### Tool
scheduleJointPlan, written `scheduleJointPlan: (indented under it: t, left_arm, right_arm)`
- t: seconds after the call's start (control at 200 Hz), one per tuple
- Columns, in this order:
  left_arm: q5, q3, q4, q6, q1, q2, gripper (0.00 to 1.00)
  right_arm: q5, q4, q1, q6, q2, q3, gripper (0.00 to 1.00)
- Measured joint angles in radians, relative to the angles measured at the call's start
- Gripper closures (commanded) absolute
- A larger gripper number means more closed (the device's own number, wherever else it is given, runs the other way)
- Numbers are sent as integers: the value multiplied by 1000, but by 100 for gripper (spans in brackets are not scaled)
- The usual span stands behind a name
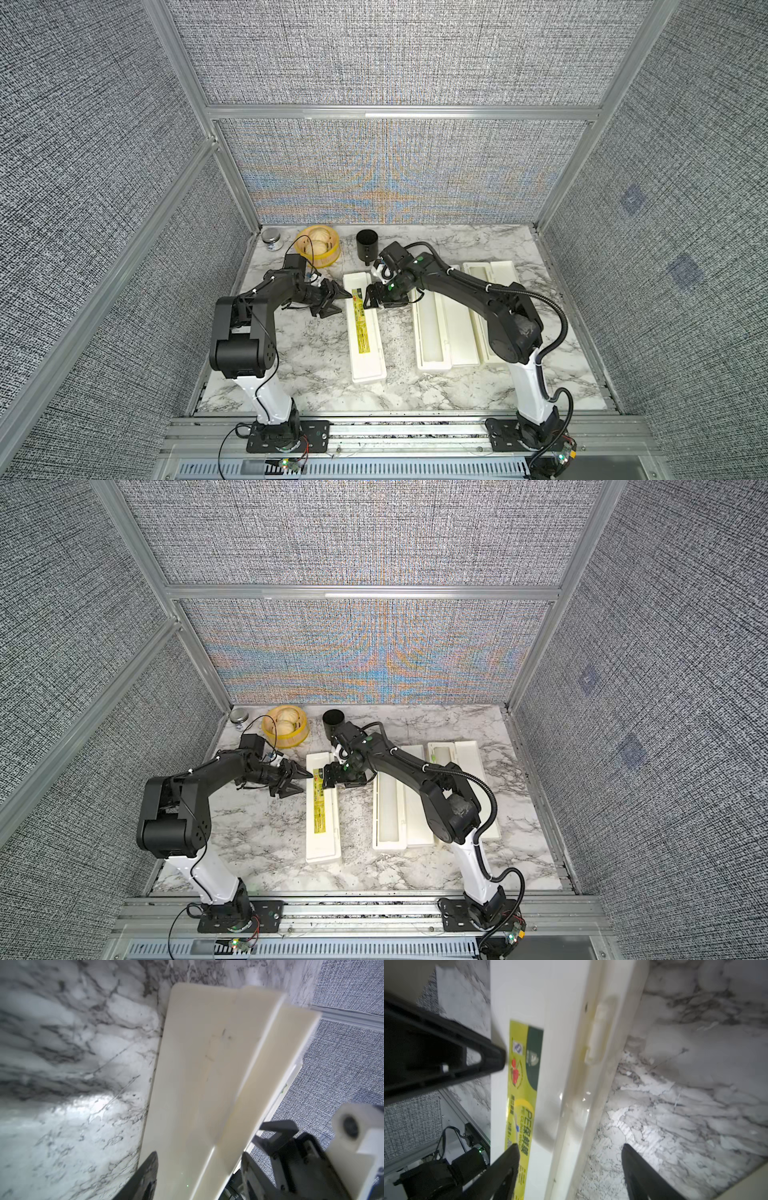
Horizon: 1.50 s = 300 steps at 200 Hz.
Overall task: Put plastic wrap rolls into dispensers
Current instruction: Close the lid on the plastic wrap cutting box, then open the lid of the plastic wrap cutting box.
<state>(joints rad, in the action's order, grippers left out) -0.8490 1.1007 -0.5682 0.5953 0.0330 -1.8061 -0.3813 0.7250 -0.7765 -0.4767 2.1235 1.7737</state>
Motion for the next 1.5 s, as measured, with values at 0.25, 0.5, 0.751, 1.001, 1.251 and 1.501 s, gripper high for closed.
scheduleJointPlan:
  t: [0.25,0.5,0.751,1.001,1.251,1.501]
  left_arm:
    - [-98,-57,79,-29,5,-28,54]
    - [-183,-170,159,-37,0,-14,54]
    - [-98,-85,44,-38,3,31,47]
    - [34,-70,-18,-37,-36,96,46]
    - [62,-112,-28,-41,-89,111,46]
    - [60,-140,-24,-45,-98,130,45]
  right_arm:
    - [16,32,-47,-27,14,-4,24]
    - [97,74,-66,-48,15,18,21]
    - [212,189,-95,-44,-17,87,13]
    - [231,249,-137,-62,19,186,4]
    - [264,298,-173,-126,104,261,1]
    - [301,313,-185,-165,166,334,1]
